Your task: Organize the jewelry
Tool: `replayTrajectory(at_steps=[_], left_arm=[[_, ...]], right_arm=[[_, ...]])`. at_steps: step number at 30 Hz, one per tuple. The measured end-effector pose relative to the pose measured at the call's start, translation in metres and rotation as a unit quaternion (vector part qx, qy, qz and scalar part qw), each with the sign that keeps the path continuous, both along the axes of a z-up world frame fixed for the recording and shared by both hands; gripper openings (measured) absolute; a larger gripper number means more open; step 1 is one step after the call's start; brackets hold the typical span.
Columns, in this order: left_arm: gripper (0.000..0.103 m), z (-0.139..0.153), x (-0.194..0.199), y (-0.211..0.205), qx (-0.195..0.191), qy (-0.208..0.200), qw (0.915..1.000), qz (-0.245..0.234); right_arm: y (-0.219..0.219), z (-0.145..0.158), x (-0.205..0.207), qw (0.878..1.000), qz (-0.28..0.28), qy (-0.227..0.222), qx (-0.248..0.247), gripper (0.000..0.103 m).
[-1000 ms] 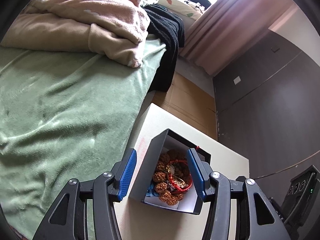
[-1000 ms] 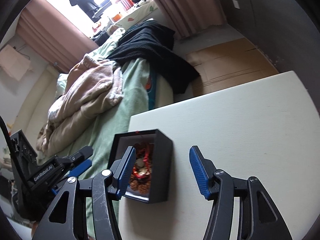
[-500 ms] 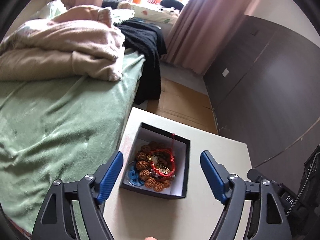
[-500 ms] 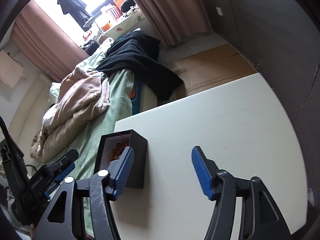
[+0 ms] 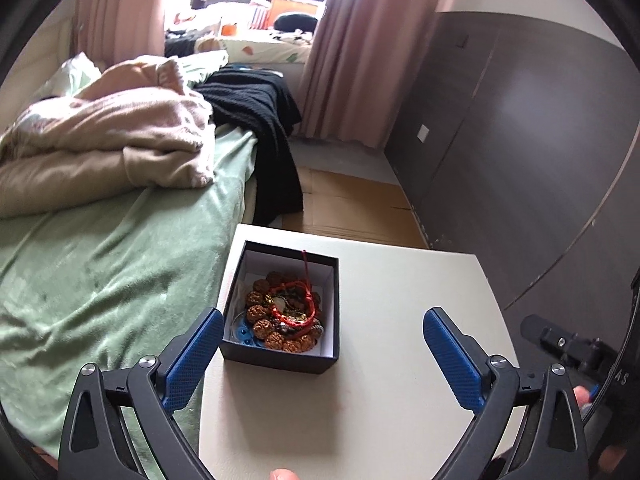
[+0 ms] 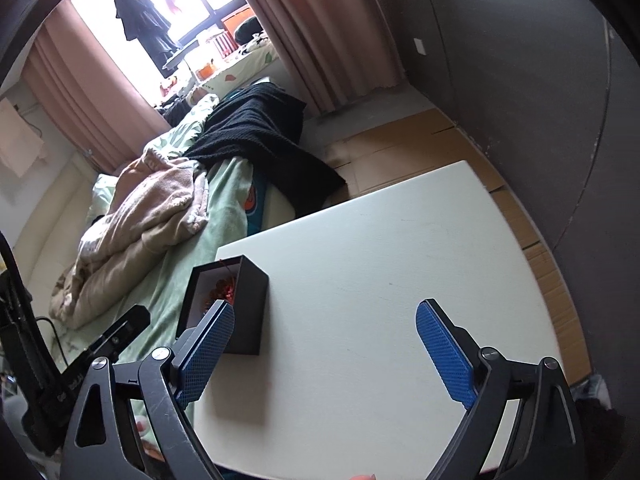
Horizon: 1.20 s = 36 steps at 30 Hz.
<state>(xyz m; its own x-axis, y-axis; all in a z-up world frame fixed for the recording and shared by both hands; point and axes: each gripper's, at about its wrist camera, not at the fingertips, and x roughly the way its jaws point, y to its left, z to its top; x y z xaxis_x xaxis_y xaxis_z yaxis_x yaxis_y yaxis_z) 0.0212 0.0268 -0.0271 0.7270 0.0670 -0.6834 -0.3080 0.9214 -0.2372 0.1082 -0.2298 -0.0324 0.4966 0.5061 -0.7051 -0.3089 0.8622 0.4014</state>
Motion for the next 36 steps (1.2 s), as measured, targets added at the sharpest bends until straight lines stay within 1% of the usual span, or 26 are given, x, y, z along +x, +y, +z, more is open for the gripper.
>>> replayTrajectory(at_steps=[5, 8, 15, 18, 20, 22, 27, 36], left_arm=[[0.1, 0.005, -0.01, -0.009, 0.016, -0.011, 0.9997, -0.016], [0.1, 0.008, -0.015, -0.012, 0.024, -0.015, 0.9994, -0.022], [0.1, 0.017, -0.025, -0.014, 0.051, -0.034, 0.9979, -0.019], [0.1, 0.018, -0.026, -0.01, 0.05, -0.036, 0.998, -0.017], [0.1, 0.018, -0.028, -0.009, 0.057, -0.038, 0.9976, -0.011], [0.103, 0.019, -0.029, -0.009, 0.063, -0.04, 0.9972, -0.009], [0.103, 0.018, -0.03, -0.009, 0.068, -0.041, 0.9968, -0.012], [0.103, 0.018, -0.031, -0.012, 0.076, -0.044, 0.996, -0.015]], right_arm=[[-0.004, 0.004, -0.009, 1.0, -0.006, -0.017, -0.026, 0.095], [-0.006, 0.005, -0.015, 0.999, -0.002, -0.025, -0.037, 0.101], [-0.009, 0.013, -0.03, 0.995, 0.011, -0.072, -0.066, 0.102], [-0.012, 0.015, -0.032, 0.994, 0.015, -0.084, -0.068, 0.102], [-0.012, 0.016, -0.033, 0.994, 0.018, -0.09, -0.065, 0.102], [-0.012, 0.015, -0.034, 0.994, 0.021, -0.089, -0.058, 0.103], [-0.007, 0.013, -0.033, 0.994, 0.023, -0.088, -0.063, 0.103], [-0.007, 0.022, -0.037, 0.994, 0.017, -0.102, -0.046, 0.103]])
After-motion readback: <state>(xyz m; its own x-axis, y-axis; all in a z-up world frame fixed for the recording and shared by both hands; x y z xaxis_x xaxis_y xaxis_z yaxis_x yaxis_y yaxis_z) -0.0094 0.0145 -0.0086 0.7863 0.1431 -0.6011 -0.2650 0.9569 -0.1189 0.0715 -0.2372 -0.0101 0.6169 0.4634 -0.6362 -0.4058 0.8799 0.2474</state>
